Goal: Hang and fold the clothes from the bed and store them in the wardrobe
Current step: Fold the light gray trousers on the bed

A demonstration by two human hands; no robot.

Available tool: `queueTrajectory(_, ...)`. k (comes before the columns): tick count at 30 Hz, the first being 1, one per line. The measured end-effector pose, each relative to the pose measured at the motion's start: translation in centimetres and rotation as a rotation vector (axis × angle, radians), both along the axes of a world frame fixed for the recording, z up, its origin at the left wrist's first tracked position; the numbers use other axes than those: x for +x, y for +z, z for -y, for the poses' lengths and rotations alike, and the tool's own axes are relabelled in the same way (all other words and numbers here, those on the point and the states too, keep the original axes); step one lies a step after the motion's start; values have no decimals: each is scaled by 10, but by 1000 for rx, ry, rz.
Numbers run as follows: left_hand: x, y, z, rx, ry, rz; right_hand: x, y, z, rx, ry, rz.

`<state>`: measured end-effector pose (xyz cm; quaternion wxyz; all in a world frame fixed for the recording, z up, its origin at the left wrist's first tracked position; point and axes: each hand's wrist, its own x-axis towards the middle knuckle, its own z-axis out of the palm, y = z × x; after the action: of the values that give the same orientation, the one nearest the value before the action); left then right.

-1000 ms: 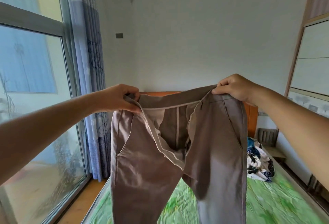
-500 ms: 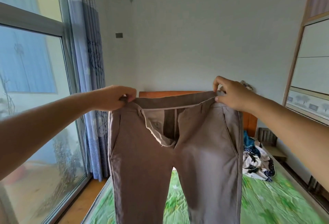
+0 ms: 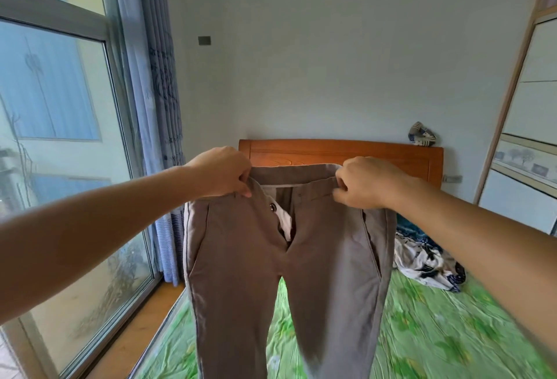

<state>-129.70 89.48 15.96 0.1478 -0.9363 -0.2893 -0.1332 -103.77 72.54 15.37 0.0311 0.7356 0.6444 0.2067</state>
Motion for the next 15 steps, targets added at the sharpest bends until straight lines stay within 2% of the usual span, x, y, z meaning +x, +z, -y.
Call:
queueTrajectory(2, 4, -5, 1, -13, -50, 27, 2, -9, -4, 32, -4, -14)
queueTrajectory(6, 4, -13, 4, -149, -203, -80, 6, -20, -5, -13, 81, -270)
queueTrajectory(15, 6, -26, -1, -158, -233, -115, 7, -28, -4, 20, 100, -298)
